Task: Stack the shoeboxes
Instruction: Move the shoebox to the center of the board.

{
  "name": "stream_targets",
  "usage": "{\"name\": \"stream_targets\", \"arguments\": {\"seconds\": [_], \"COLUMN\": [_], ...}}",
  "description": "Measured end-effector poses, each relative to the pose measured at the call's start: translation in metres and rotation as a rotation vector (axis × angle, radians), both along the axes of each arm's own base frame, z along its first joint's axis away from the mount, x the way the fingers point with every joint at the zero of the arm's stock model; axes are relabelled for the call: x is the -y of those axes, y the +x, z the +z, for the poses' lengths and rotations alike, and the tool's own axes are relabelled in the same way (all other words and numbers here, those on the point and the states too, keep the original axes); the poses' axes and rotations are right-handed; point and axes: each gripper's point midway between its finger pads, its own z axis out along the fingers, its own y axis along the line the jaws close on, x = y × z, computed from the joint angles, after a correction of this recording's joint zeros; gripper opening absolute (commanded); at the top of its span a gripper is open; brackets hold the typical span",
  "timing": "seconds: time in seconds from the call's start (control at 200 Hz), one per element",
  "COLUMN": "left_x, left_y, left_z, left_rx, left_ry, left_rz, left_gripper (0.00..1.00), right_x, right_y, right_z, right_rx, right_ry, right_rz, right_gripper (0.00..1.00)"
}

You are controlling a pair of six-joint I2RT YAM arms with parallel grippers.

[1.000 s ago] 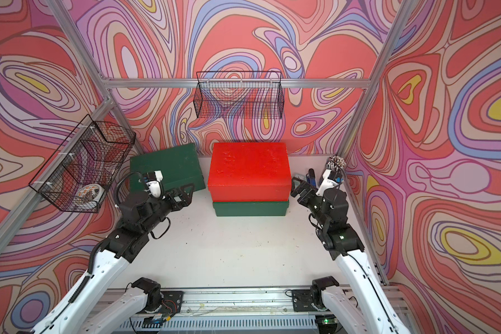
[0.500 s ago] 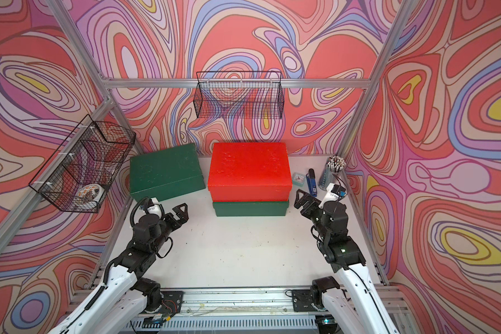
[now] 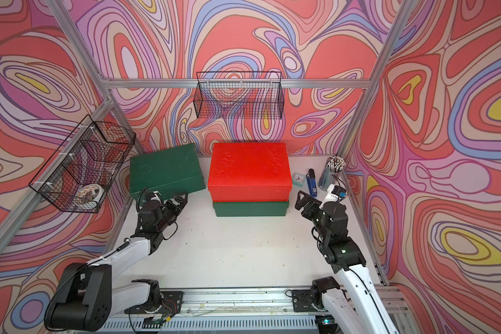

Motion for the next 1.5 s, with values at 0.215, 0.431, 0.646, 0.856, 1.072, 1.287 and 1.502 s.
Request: {"name": "stream_targets", "arguments": {"seconds": [0.215,0.431,0.646,0.856,1.072,1.287,1.502], "left_x": [-0.01,-0.032,-0.047,-0.052,-0.057,-0.062,-0.064], "left_y": [0.03,0.043,0.067,0.084,0.091,0.101,0.104], "left_z": [-0.001,-0.014,-0.003,-0.011,-0.012,-0.002,-0.023], "left_rx": [0.04,0.034,0.08,0.078,0.079,0.105,0.059], "left_ry": [-0.101,-0.143,-0.167,-0.2,-0.201,-0.198,-0.2], "left_rz": [0.028,0.091,0.135,0.157,0.181,0.192,0.211], "left_gripper": [1.0,1.0,1.0,0.97,0.97,0.95,0.94], "right_x": [0.0,-0.001,-0.001,-0.001,-0.001,-0.002,-0.003], "right_y": [0.003,0.004,0.007,0.008,0.008,0.012,0.015], "right_z": [-0.005,-0.007,-0.009,-0.01,-0.01,-0.015,-0.015], "right_rx": [-0.016,-0.024,-0.032,-0.036,-0.035,-0.048,-0.046], "right_ry": [-0.009,-0.012,-0.013,-0.014,-0.017,-0.019,-0.019], "right_rz": [0.002,0.003,0.003,0.004,0.005,0.006,0.007], "right_gripper": [0.98,0.98,0.98,0.98,0.98,0.98,0.98]}}
